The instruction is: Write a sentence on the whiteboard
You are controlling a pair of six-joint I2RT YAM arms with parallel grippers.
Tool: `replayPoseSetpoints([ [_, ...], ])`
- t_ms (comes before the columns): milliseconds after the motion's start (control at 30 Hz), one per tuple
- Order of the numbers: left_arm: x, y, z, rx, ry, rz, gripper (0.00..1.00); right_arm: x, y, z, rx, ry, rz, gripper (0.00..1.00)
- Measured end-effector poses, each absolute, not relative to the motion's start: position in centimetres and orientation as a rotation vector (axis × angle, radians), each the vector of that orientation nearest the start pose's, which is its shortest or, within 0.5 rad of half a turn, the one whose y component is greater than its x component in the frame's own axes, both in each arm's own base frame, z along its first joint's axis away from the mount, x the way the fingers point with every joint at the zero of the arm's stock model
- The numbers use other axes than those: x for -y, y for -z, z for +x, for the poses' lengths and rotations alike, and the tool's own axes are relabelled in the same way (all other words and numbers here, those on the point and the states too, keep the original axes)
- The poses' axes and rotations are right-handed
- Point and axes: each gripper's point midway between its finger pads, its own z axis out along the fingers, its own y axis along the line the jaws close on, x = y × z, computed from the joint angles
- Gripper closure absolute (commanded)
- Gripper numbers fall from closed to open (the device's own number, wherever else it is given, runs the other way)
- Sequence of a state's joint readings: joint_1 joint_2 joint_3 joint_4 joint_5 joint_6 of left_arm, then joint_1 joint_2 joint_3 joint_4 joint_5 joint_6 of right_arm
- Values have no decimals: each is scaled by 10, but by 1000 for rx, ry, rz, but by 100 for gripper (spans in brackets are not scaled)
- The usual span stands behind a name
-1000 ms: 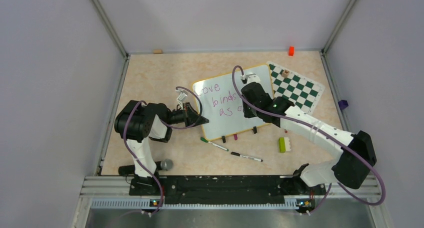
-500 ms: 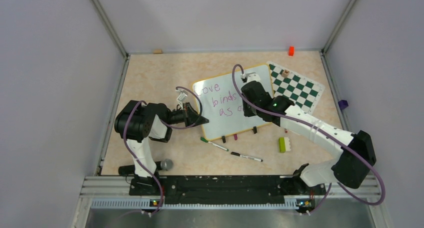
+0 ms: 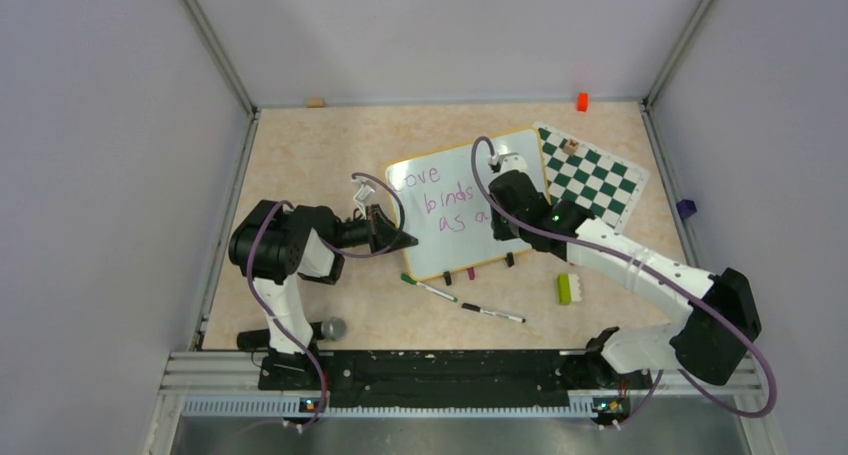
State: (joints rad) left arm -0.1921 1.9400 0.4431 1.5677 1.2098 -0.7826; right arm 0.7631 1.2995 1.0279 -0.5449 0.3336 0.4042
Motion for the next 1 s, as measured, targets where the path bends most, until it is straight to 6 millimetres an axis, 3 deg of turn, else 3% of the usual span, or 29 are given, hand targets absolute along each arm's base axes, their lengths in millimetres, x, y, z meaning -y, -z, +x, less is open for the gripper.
replayPoseSetpoints([
  [300, 229, -98, 264, -1701, 1616, 613, 100, -203, -161, 273, -2317, -187, -260, 100],
  [567, 229, -98, 264, -1701, 1616, 614, 100, -203, -200, 283, -2230, -229, -218, 100],
  [667, 229, -98, 264, -1701, 1616, 614, 100, -202, -207, 288, -2215, -224, -209, 100],
  [1000, 229, -98, 265, -1702, 1617, 611, 100, -204, -187, 303, -2260, -157, -225, 100],
])
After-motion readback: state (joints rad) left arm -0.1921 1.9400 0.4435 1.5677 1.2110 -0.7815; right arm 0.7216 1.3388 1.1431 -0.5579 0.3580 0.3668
